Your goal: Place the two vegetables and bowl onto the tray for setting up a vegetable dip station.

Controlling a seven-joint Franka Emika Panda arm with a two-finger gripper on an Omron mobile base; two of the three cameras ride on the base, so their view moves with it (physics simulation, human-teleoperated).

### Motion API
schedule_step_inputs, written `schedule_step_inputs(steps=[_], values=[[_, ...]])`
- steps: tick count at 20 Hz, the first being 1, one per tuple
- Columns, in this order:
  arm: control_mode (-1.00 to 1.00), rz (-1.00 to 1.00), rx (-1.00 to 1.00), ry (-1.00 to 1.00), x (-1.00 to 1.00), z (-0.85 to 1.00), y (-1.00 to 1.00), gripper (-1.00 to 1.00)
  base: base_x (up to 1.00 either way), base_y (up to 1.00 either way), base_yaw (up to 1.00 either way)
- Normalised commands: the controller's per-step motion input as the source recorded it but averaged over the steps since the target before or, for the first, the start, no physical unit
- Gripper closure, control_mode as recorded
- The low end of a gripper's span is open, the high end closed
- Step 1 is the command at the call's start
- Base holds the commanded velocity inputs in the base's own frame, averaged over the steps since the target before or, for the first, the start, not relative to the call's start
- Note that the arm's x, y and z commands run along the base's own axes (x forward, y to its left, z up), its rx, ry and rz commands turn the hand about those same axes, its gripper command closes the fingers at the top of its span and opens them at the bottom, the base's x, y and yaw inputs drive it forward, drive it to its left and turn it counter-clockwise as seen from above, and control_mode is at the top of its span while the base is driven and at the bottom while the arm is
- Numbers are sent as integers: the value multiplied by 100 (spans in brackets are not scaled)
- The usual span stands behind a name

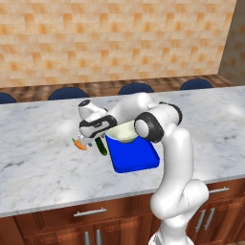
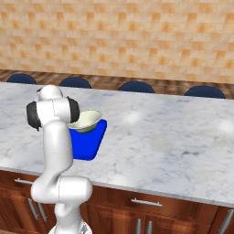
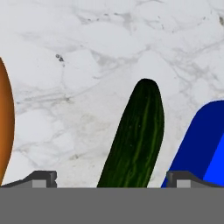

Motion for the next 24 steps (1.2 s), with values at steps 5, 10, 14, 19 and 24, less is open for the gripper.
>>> schedule_step_inputs(steps=[5, 10, 14, 19, 24], values=[[-100, 0, 0, 0, 0, -11, 0, -100, 0, 0, 0], [-100, 0, 0, 0, 0, -9, -5, -100, 0, 0, 0], [-100, 0, 0, 0, 0, -7, -7, -100, 0, 0, 0], [-100, 0, 0, 0, 0, -9, -4, -100, 0, 0, 0], [-100, 0, 0, 0, 0, -8, -1, -100, 0, 0, 0]])
